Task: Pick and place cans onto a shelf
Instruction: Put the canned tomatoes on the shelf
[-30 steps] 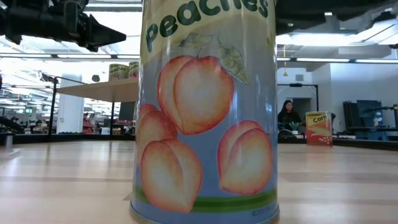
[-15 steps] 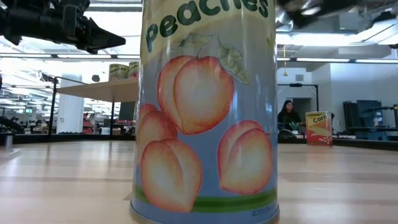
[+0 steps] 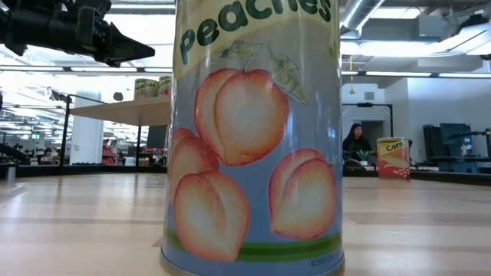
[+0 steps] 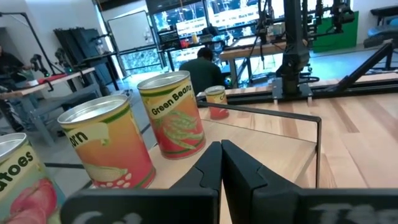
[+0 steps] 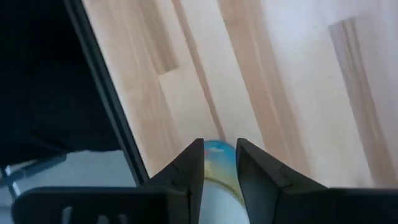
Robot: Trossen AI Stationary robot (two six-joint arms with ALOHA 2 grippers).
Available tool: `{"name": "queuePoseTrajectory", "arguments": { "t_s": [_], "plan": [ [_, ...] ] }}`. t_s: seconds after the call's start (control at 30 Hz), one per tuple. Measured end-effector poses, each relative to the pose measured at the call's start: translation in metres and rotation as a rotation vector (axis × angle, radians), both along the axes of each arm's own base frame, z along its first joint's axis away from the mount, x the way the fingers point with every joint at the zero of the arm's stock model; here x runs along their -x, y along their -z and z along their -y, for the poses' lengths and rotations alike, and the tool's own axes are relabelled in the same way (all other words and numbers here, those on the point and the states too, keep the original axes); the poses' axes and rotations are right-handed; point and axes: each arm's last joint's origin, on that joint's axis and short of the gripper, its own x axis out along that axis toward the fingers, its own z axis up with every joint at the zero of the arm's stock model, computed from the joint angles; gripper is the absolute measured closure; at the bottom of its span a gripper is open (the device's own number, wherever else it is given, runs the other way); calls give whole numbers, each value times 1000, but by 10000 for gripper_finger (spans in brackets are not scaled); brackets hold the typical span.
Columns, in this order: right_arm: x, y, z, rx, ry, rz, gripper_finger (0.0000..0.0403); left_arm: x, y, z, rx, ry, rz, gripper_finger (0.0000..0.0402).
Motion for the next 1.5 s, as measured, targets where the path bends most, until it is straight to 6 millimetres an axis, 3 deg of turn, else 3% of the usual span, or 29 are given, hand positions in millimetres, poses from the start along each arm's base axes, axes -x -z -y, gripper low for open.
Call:
{"name": "queuePoseTrajectory", "arguments": {
  "t_s": [0.13,0.4,0.63,0.83,1.03,1.2,1.5],
  "plan": [
    [15,3,-7,11,71,-39,263,0,0,0,12,-1,4,401],
    [24,2,-20,-80,121,-26,208,0,5,0,67,-3,-38,401],
    [29,4,-27,-128,193,-52,211,1,9,0,77,-4,-70,401],
    [19,15,-46,-104,206,-132,217,1,10,0,88,-5,-77,401],
    [3,11,-55,25,167,-176,218,1,10,0,88,-5,-85,401],
    [-6,6,-51,116,171,-209,218,1,10,0,81,-21,-86,401],
    [-18,11,-46,123,200,-217,235,1,10,0,51,-28,-96,401]
  ]
}}
